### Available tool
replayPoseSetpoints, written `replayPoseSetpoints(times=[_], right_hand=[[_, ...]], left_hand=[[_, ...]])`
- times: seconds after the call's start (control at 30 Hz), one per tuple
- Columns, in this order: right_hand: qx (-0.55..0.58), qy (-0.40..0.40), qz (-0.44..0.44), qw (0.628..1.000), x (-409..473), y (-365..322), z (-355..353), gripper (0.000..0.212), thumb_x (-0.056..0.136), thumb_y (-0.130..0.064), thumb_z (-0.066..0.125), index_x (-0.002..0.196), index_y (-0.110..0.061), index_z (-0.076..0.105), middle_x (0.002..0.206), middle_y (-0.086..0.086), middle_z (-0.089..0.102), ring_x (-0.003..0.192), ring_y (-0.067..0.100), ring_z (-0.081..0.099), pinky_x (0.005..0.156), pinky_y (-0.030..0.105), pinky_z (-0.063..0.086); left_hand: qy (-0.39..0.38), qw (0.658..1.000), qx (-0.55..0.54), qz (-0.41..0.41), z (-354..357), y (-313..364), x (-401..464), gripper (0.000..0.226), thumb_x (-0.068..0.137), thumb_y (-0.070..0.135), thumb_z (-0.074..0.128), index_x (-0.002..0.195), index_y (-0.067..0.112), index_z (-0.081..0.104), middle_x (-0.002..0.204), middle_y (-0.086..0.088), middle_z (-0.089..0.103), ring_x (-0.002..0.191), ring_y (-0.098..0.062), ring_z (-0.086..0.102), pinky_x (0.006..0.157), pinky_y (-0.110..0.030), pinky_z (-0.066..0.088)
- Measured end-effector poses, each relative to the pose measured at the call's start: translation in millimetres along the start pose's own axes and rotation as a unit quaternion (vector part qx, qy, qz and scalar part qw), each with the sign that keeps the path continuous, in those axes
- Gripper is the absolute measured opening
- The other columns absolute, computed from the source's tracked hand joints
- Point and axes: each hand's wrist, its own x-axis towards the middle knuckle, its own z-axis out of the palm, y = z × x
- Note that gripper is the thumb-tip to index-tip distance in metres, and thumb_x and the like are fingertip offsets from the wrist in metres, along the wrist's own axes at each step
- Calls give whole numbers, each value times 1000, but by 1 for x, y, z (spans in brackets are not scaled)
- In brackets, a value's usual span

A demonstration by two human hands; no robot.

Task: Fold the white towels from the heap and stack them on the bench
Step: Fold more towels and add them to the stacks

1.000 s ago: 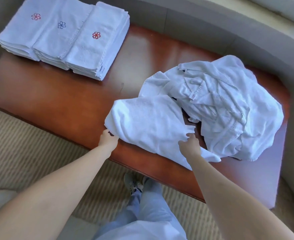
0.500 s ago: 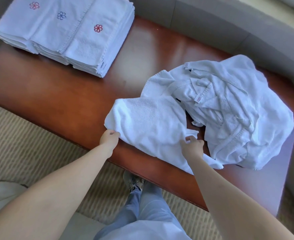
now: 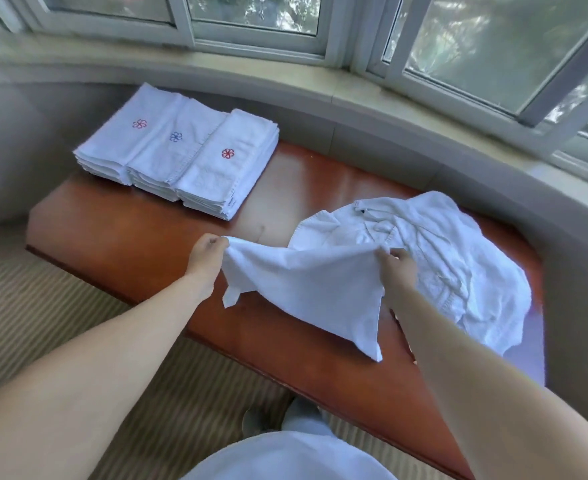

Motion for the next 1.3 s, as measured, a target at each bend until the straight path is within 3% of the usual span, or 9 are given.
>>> replayPoseSetpoints(times=[0.1,0.2,0.4,0.57,0.83,0.9,1.0,1.17,1.3], right_hand=[[49,14,-18,999,-8,-32,-19,12,90,-19,60,80,-15,55,73,-2,49,64,17,44,56,29,36],[67,22,-41,997,-14,-54,-32,11,90,-23,61,88,-13,59,78,-1,54,68,18,48,61,30,41],[82,15,-20,996,-23,-72,-36,38,81,-19,57,53,-23,31,57,-12,28,59,17,23,54,27,23],[106,17,21,994,-23,-73,-47,9,83,-19,60,83,-16,51,76,-2,37,68,19,32,59,28,29],[144,7,28,989,-18,-67,-50,15,85,-20,67,96,-11,66,89,1,57,78,21,52,67,32,44],[149,10,35,988,-15,-65,-52,19,85,-21,68,102,-12,69,89,1,59,79,22,52,63,31,43],[152,17,38,988,-12,-58,-55,23,86,-18,67,106,-9,71,91,3,61,82,24,53,63,31,43],[136,28,42,989,-14,-50,-61,10,83,-18,68,91,-11,67,90,4,61,80,23,52,66,33,44],[134,25,45,990,-16,-46,-62,23,84,-16,68,102,-2,68,86,5,58,71,23,50,61,30,42]], left_hand=[[-7,998,-56,15,-20,31,-2,7,91,18,62,84,19,62,81,-1,56,76,-18,48,66,-32,37],[-47,992,-120,7,-35,53,-4,18,90,7,64,79,21,59,76,-1,57,74,-20,51,62,-30,38],[-249,956,-86,-128,-58,69,-8,12,92,6,68,89,17,64,77,-1,59,61,-10,49,48,-17,36],[-206,950,-227,-63,-62,95,-7,17,91,12,65,86,27,60,79,3,62,69,-13,55,65,-24,39],[-243,950,-162,-113,-51,77,1,6,96,13,65,98,19,65,95,-5,64,85,-17,63,78,-28,49],[-302,932,-43,-197,-51,66,1,16,95,13,66,111,11,68,87,-5,65,76,-14,62,67,-23,52],[-321,909,-1,-266,-51,50,1,6,95,11,67,98,14,64,66,3,43,53,-6,36,42,-15,29],[-237,957,-86,-142,-42,41,1,10,95,16,67,88,21,62,83,1,58,73,-13,53,70,-25,41],[-205,967,-113,-100,-40,39,2,6,96,11,67,96,17,65,92,-2,66,85,-17,62,90,-30,48]])
